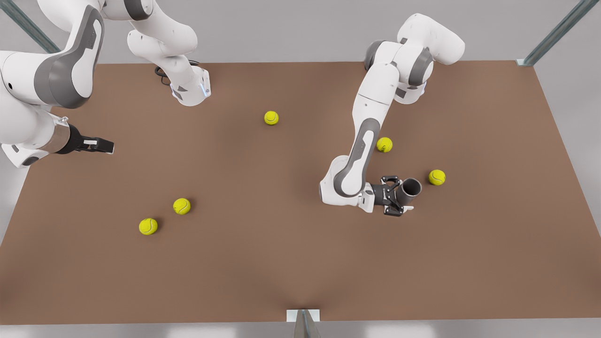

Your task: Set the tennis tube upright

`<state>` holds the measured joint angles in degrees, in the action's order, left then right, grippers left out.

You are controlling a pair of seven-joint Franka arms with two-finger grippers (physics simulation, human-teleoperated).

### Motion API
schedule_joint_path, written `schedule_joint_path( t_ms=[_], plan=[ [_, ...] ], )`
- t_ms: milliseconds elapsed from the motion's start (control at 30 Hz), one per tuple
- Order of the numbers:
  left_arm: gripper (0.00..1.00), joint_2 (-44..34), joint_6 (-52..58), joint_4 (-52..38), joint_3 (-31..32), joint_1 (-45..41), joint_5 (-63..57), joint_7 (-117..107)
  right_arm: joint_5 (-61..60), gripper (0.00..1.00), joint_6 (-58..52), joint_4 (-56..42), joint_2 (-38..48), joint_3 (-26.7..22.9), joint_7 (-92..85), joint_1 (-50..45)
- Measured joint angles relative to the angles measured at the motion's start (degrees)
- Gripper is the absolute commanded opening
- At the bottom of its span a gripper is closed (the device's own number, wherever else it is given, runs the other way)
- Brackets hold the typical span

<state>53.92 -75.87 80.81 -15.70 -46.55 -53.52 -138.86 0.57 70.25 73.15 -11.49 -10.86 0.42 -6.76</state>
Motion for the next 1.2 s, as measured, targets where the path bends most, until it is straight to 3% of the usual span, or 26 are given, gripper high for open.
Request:
schedule_joint_path(
  t_ms=[367,500,567,733,800,933,1200],
  plan=[
    [1.00,0.5,2.7,-3.6,3.2,-0.3,0.8,0.4,0.0,1.00,0.0,0.0,0.0,0.0,0.0,0.0],
    [1.00,1.5,6.9,-14.9,12.1,-0.3,5.1,1.8,0.0,1.00,0.0,0.0,0.0,0.0,0.0,0.0],
    [1.00,0.1,8.3,-23.3,13.5,2.0,12.0,5.0,0.0,1.00,0.0,0.0,0.0,0.1,0.0,0.0],
    [1.00,-15.4,2.4,-26.2,13.2,24.5,38.0,27.5,0.1,1.00,0.0,0.0,0.5,0.1,0.0,0.2],
    [1.00,-25.5,0.7,-21.0,14.6,31.0,43.4,38.7,0.1,1.00,0.0,0.2,1.1,0.7,0.0,0.8],
    [1.00,-39.6,-1.2,-13.5,15.9,35.6,48.4,58.7,0.2,1.00,0.0,0.6,2.1,1.3,0.0,1.4],
    [1.00,-41.4,-2.7,-11.6,18.9,39.6,50.6,87.4,0.2,1.00,0.4,0.8,2.3,1.3,0.0,1.5]
  ],
)
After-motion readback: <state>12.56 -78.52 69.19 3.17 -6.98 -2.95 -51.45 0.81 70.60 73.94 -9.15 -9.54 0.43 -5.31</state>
